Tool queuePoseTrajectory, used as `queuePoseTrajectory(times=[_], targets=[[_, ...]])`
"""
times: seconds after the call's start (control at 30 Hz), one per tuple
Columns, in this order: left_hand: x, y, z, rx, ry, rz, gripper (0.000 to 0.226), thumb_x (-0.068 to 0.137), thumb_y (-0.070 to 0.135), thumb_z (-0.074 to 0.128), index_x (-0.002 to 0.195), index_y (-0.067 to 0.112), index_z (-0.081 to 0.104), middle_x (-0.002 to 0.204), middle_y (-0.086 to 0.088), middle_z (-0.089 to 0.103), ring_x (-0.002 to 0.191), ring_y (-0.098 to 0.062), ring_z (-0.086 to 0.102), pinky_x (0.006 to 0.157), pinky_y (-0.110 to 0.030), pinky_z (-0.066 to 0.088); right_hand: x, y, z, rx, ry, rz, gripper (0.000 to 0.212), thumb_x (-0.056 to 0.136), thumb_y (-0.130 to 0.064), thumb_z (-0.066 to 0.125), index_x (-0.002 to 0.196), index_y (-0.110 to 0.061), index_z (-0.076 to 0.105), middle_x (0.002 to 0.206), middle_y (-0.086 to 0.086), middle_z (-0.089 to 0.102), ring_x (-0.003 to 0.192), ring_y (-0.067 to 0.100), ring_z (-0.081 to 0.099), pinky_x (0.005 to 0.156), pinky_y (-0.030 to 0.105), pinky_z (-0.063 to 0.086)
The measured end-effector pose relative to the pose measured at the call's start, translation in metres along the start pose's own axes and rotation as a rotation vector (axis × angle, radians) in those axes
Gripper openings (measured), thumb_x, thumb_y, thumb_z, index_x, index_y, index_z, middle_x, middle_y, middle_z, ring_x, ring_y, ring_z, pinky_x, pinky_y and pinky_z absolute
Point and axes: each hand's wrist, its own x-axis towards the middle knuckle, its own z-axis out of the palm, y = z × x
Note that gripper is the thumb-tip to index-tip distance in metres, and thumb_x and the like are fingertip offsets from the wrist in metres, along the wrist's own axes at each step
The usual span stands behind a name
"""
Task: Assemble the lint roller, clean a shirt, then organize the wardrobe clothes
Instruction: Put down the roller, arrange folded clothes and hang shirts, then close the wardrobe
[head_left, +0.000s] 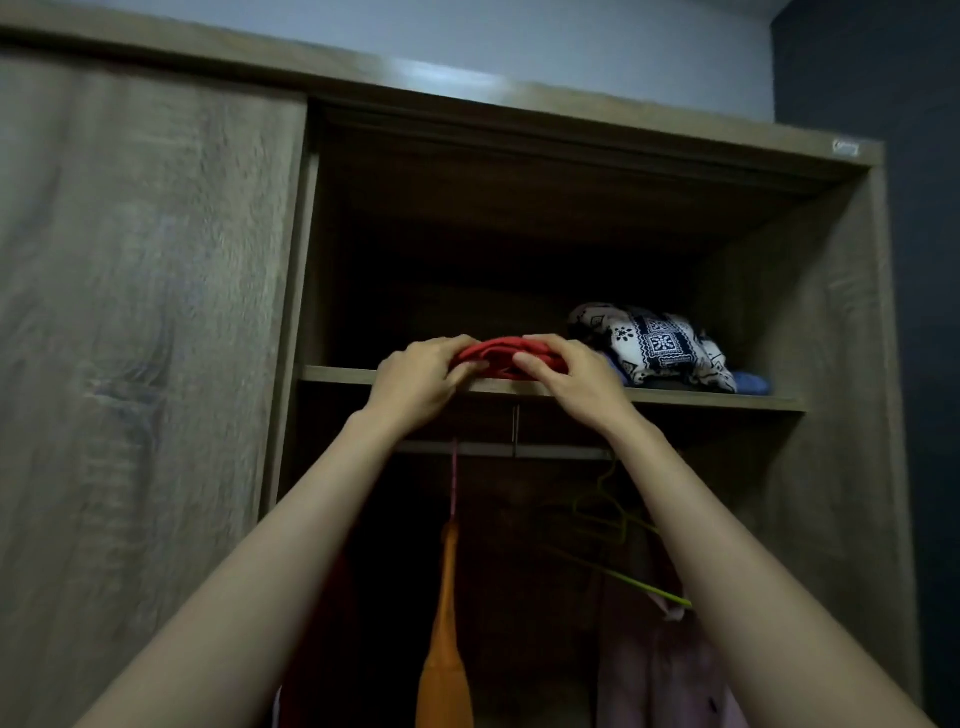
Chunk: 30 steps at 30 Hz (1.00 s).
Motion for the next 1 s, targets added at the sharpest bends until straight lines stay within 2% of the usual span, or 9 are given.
queuePoseTrajectory(times=[0.1, 0.2, 0.33, 0.47, 0.57, 0.67, 0.8, 0.93, 1.0], targets=[[0.002, 0.004, 0.0, -0.04, 0.03, -0.079, 0.023, 0.101, 0.036, 0.045, 0.119, 0.035, 0.058, 0.096, 0.003, 0.068, 0.087, -0.02, 0.066, 0.078, -0.039, 0.054, -0.004, 0.002, -0.001, 0.102, 0.086, -0.081, 0.037, 0.091, -0.042, 0.058, 0.122, -0.023, 0.064, 0.116, 0.0, 0.065, 0.107, 0.012, 0.057, 0.09, 0.028, 0.047], [0.005, 0.006, -0.001, -0.154, 0.079, -0.129, 0.018, 0.1, 0.032, 0.045, 0.112, 0.037, 0.058, 0.09, 0.003, 0.069, 0.083, -0.021, 0.066, 0.078, -0.044, 0.055, -0.009, 0.002, -0.002, 0.243, 0.166, -0.113, 0.028, 0.089, -0.028, 0.064, 0.112, -0.013, 0.07, 0.109, 0.001, 0.068, 0.103, 0.01, 0.06, 0.094, 0.029, 0.05], [0.004, 0.021, -0.006, -0.382, 0.208, -0.091, 0.017, 0.101, 0.026, 0.043, 0.101, 0.035, 0.057, 0.077, 0.003, 0.065, 0.068, -0.016, 0.065, 0.067, -0.045, 0.056, -0.019, -0.004, -0.005, 0.394, 0.324, -0.162, 0.026, 0.09, -0.026, 0.062, 0.108, -0.009, 0.071, 0.104, 0.0, 0.068, 0.1, 0.004, 0.062, 0.088, 0.019, 0.051], [-0.003, 0.049, -0.02, -0.607, 0.408, -0.032, 0.018, 0.102, 0.015, 0.043, 0.097, 0.025, 0.057, 0.077, -0.007, 0.065, 0.063, -0.025, 0.065, 0.059, -0.048, 0.054, -0.03, -0.03, -0.015, 0.453, 0.519, -0.233, 0.02, 0.093, -0.024, 0.057, 0.1, -0.009, 0.069, 0.091, -0.003, 0.063, 0.085, -0.004, 0.059, 0.075, 0.009, 0.045], [-0.008, 0.072, -0.043, -0.684, 0.524, 0.008, 0.015, 0.102, 0.014, 0.044, 0.097, 0.018, 0.058, 0.077, 0.003, 0.062, 0.065, -0.017, 0.063, 0.057, -0.031, 0.054, -0.039, -0.054, -0.036, 0.436, 0.63, -0.294, 0.018, 0.095, -0.023, 0.056, 0.097, -0.009, 0.069, 0.086, -0.002, 0.061, 0.079, -0.001, 0.058, 0.07, 0.012, 0.046], [-0.017, 0.094, -0.07, -0.714, 0.612, 0.063, 0.016, 0.103, 0.015, 0.045, 0.095, 0.015, 0.059, 0.073, 0.01, 0.057, 0.062, -0.006, 0.058, 0.054, -0.014, 0.044, -0.055, -0.078, -0.064, 0.419, 0.716, -0.37, 0.021, 0.095, -0.022, 0.054, 0.095, -0.007, 0.068, 0.082, 0.001, 0.062, 0.076, 0.007, 0.059, 0.066, 0.017, 0.047], [-0.042, 0.124, -0.095, -0.739, 0.617, 0.064, 0.019, 0.103, 0.02, 0.046, 0.089, 0.015, 0.059, 0.068, 0.008, 0.055, 0.058, -0.006, 0.053, 0.053, -0.014, 0.041, -0.086, -0.097, -0.09, 0.426, 0.787, -0.378, 0.022, 0.096, -0.021, 0.054, 0.092, -0.004, 0.068, 0.079, 0.004, 0.064, 0.074, 0.012, 0.06, 0.068, 0.023, 0.047], [-0.086, 0.14, -0.086, -0.781, 0.512, -0.026, 0.024, 0.102, 0.023, 0.048, 0.084, 0.013, 0.06, 0.068, 0.001, 0.059, 0.06, -0.005, 0.053, 0.056, -0.018, 0.043, -0.134, -0.092, -0.088, 0.473, 0.758, -0.269, 0.019, 0.094, -0.021, 0.056, 0.089, -0.008, 0.069, 0.078, -0.003, 0.065, 0.075, 0.001, 0.059, 0.072, 0.012, 0.041], [-0.113, 0.143, -0.068, -0.781, 0.446, -0.106, 0.024, 0.1, 0.025, 0.05, 0.084, 0.011, 0.061, 0.07, -0.001, 0.06, 0.062, -0.002, 0.053, 0.058, -0.02, 0.043, -0.164, -0.08, -0.076, 0.503, 0.696, -0.201, 0.017, 0.094, -0.021, 0.057, 0.089, -0.01, 0.069, 0.078, -0.005, 0.065, 0.075, -0.003, 0.059, 0.072, 0.013, 0.042]])
